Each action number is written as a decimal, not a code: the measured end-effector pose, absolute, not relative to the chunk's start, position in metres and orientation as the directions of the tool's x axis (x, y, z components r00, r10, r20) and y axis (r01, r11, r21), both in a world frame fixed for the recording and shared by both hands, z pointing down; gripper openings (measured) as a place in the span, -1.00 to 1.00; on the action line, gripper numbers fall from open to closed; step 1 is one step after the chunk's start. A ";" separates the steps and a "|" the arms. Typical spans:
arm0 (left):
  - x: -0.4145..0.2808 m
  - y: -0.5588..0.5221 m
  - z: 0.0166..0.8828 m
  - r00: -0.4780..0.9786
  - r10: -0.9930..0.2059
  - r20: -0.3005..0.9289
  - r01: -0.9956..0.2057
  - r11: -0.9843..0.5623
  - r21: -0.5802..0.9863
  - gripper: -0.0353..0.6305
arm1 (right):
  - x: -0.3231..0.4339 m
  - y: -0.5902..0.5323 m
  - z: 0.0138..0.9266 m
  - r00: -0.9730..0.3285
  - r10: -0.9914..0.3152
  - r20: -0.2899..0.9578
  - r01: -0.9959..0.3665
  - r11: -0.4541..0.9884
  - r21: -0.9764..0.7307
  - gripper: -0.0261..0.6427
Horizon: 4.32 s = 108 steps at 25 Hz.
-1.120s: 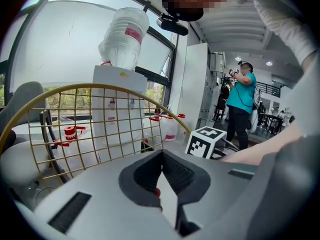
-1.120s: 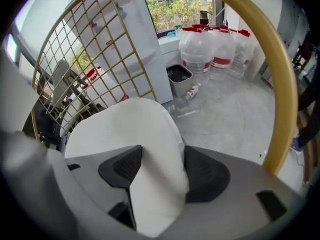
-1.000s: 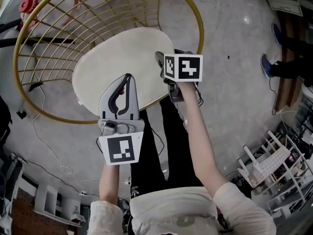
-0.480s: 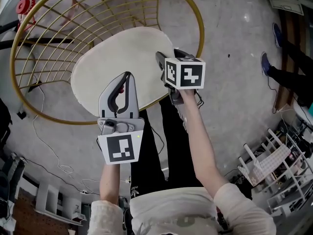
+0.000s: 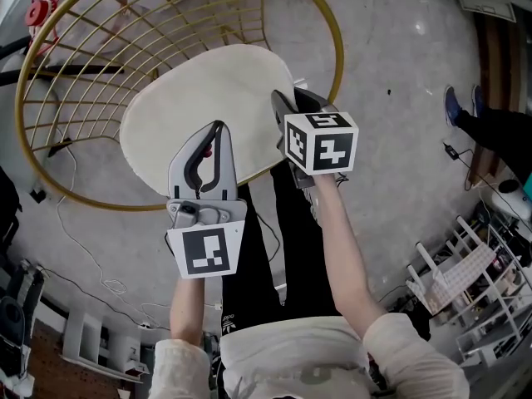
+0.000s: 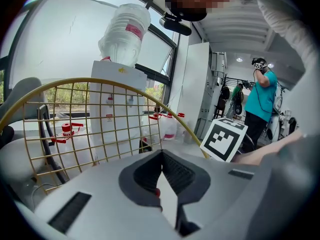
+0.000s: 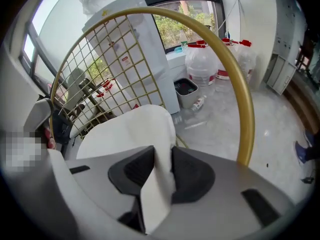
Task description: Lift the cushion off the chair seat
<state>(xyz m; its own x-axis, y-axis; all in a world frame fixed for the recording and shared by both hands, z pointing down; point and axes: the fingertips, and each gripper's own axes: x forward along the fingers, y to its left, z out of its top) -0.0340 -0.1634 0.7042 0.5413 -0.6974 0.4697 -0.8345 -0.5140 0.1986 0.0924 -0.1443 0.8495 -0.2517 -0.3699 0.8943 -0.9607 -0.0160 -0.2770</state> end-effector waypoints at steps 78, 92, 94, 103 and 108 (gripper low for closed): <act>-0.163 -0.174 0.128 0.044 -0.966 -0.254 -0.999 -0.047 0.003 -0.85 | -0.024 -0.202 0.122 -0.566 -0.805 -0.176 -0.820 0.572 0.020 -0.74; -0.162 -0.153 0.111 0.035 -0.953 -0.300 -0.999 -0.042 0.016 -0.85 | -0.017 -0.190 0.115 -0.539 -0.818 -0.201 -0.841 0.536 0.077 -0.74; -0.162 -0.151 0.112 0.034 -0.955 -0.296 -0.999 -0.041 0.019 -0.85 | -0.016 -0.190 0.115 -0.534 -0.822 -0.198 -0.845 0.529 0.082 -0.74; -0.146 -0.145 0.114 0.074 -0.955 -0.288 -0.996 -0.082 0.018 -0.85 | -0.011 -0.186 0.117 -0.525 -0.828 -0.197 -0.850 0.521 0.079 -0.74; -0.144 -0.147 0.117 0.073 -0.958 -0.279 -0.996 -0.082 0.021 -0.85 | -0.008 -0.185 0.118 -0.515 -0.837 -0.187 -0.857 0.508 0.084 -0.74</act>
<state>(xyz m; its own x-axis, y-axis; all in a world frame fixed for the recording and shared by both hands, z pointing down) -0.1438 -0.1469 0.1166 0.0728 -0.9576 -0.2786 -0.9964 -0.0818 0.0206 -0.0079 -0.1852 0.1178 -0.5145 -0.8369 -0.1866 -0.8571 0.5083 0.0838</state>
